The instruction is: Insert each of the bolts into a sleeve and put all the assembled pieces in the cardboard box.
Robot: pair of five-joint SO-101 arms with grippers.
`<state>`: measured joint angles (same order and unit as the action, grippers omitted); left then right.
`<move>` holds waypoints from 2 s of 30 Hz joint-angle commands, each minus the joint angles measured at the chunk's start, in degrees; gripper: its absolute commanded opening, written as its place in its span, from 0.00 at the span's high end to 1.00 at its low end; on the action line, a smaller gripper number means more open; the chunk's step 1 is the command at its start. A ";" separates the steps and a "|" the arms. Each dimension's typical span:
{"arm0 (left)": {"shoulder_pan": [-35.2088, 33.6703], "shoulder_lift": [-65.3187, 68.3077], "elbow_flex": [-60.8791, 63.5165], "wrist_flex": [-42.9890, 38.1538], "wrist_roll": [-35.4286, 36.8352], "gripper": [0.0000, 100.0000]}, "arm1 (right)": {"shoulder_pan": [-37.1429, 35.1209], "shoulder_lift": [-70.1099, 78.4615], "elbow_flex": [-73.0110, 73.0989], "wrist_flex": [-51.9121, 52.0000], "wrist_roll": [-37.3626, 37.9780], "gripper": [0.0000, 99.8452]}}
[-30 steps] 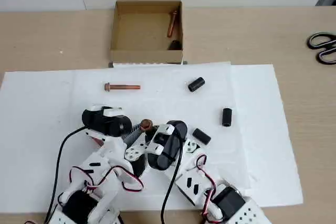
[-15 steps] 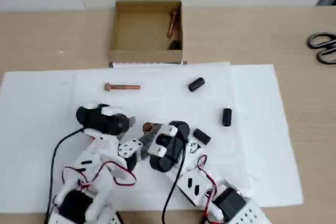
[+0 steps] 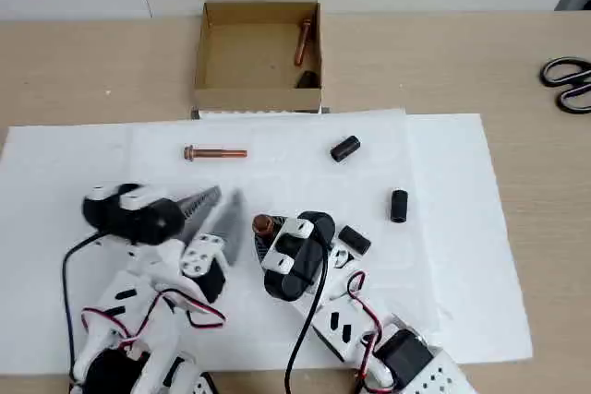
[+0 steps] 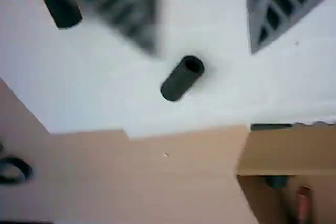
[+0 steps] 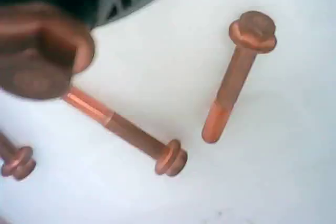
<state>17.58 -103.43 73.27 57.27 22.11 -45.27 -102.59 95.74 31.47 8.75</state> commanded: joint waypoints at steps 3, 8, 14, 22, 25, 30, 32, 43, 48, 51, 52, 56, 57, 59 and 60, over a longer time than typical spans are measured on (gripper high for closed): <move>-11.96 -0.35 -0.40 -0.18 1.05 0.99 | 5.93 -1.36 0.70 -1.45 -4.84 1.00; -20.75 -0.44 3.47 2.02 0.18 0.99 | 12.53 -1.36 0.35 -1.36 -7.91 1.00; -25.05 -0.44 4.26 5.27 -2.64 0.99 | 19.65 -1.36 -3.16 6.81 -10.46 1.00; -24.97 -0.44 4.44 5.01 -7.91 0.99 | 28.35 -1.36 -12.48 18.42 -13.36 1.00; -25.05 -0.44 4.44 5.27 -9.32 0.99 | 28.88 -1.27 -15.82 21.32 -11.87 1.00; -24.79 -0.44 4.44 5.36 -9.05 0.99 | 29.41 6.55 -25.32 24.57 -12.48 1.00; -24.70 -0.44 4.62 5.36 -8.97 0.99 | 30.37 13.85 -30.42 23.60 -15.74 1.00; -24.70 -0.44 4.62 9.14 -8.97 0.99 | 30.02 49.63 -54.15 15.52 -16.88 1.00; -24.70 -0.44 4.26 9.14 -8.97 0.99 | 29.49 65.45 -67.08 11.30 -13.98 1.00; -24.62 -0.44 4.62 9.14 -8.97 0.99 | 29.49 76.26 -77.54 11.38 -14.07 1.00; -24.62 -0.44 4.62 9.14 -8.97 0.99 | 29.49 79.87 -80.97 11.38 -14.07 1.00; -24.62 -0.44 4.62 9.14 -8.97 0.99 | 29.49 92.97 -94.15 10.95 -14.07 1.00; -24.62 -0.44 4.62 9.14 -9.14 0.99 | 29.49 96.13 -97.41 10.95 -14.07 1.00; -24.62 -0.44 4.70 9.05 -9.23 0.99 | 29.49 102.37 -103.74 10.95 -13.89 1.00; -24.35 -0.44 4.70 9.05 -9.23 0.99 | 29.49 105.45 -106.73 10.95 -13.89 1.00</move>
<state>-7.30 -103.43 78.20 66.42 13.14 -15.47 -3.52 0.35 44.48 -5.76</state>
